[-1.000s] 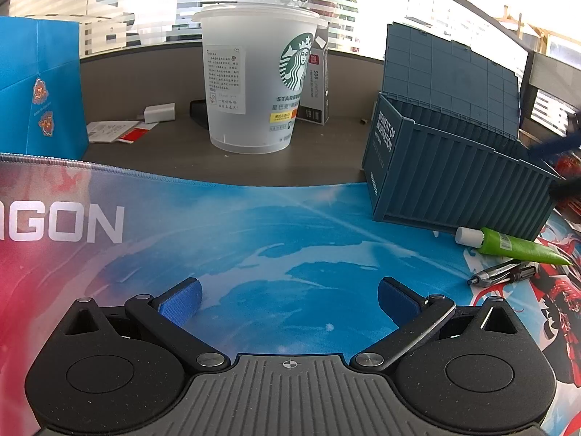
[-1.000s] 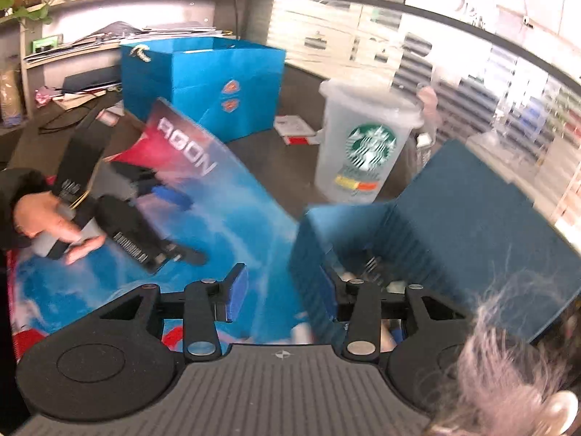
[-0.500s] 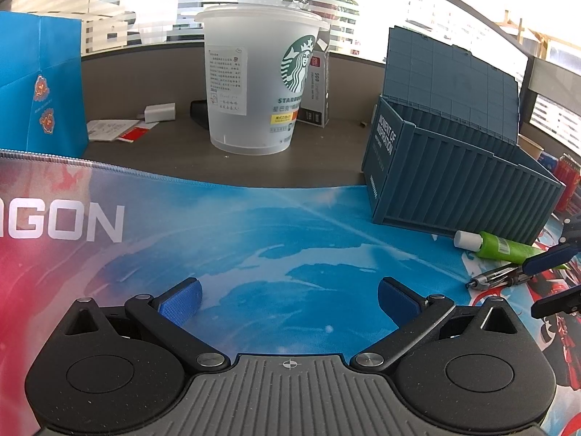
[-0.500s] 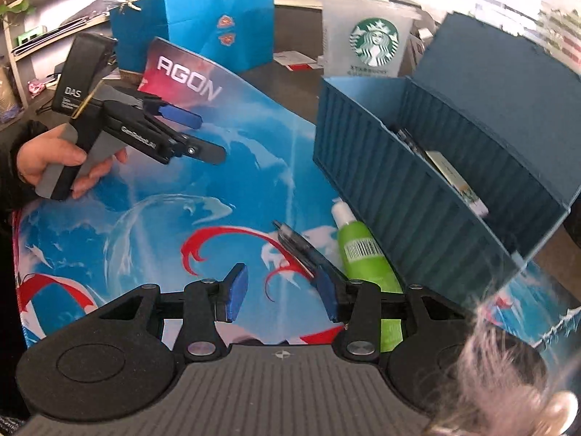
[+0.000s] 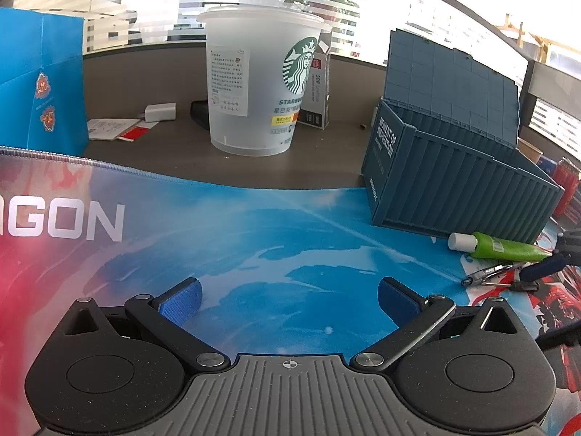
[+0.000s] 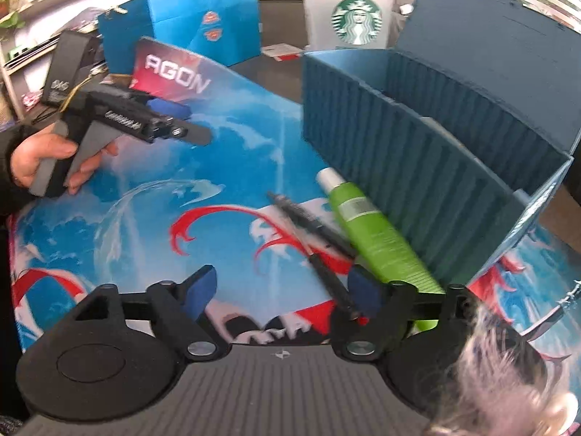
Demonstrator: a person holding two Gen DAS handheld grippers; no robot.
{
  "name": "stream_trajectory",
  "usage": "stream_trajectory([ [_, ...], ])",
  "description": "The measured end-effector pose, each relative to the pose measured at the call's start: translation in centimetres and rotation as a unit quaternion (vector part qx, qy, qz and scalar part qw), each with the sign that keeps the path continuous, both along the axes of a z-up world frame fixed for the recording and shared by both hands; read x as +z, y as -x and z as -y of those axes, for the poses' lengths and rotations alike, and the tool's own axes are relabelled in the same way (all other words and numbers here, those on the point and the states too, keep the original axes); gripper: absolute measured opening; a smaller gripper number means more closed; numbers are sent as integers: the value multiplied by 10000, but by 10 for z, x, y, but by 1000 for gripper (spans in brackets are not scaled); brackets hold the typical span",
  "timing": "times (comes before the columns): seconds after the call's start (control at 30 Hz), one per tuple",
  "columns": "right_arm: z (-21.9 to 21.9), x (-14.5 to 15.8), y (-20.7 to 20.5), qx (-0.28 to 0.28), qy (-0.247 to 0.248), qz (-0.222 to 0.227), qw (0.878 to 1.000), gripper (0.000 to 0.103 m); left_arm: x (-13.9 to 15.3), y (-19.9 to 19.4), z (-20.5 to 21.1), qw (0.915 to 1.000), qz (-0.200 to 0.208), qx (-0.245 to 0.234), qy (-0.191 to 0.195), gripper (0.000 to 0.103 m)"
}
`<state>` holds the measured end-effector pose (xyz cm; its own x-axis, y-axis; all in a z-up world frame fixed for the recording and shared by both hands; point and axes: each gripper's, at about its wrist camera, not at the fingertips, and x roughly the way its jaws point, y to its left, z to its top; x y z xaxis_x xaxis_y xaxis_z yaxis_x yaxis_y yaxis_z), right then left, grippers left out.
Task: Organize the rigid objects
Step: 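Move the right gripper to the small black screwdriver and grasp it, then carry the screwdriver with the right gripper over the teal box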
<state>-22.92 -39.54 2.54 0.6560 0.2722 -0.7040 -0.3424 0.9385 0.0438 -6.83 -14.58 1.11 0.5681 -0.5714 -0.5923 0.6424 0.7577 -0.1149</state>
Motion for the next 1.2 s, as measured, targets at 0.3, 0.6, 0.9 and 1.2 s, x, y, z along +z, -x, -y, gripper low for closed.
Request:
stream_trajectory([
  [0.3,-26,-10,17,295,-425,196,9985,103,0,1,0,10000,9,0,-20,103],
  [0.6,-48,-11,13,-184,139,235,9995,99,0,1,0,10000,11,-1,-26,103],
  [0.9,-35,-1,13,-757,237,296,9964,16,-1,1,0,10000,26,-6,-52,103],
  [1.2,-52,2,14,-587,784,282,9948,9,-1,1,1,10000,24,-5,-49,103],
])
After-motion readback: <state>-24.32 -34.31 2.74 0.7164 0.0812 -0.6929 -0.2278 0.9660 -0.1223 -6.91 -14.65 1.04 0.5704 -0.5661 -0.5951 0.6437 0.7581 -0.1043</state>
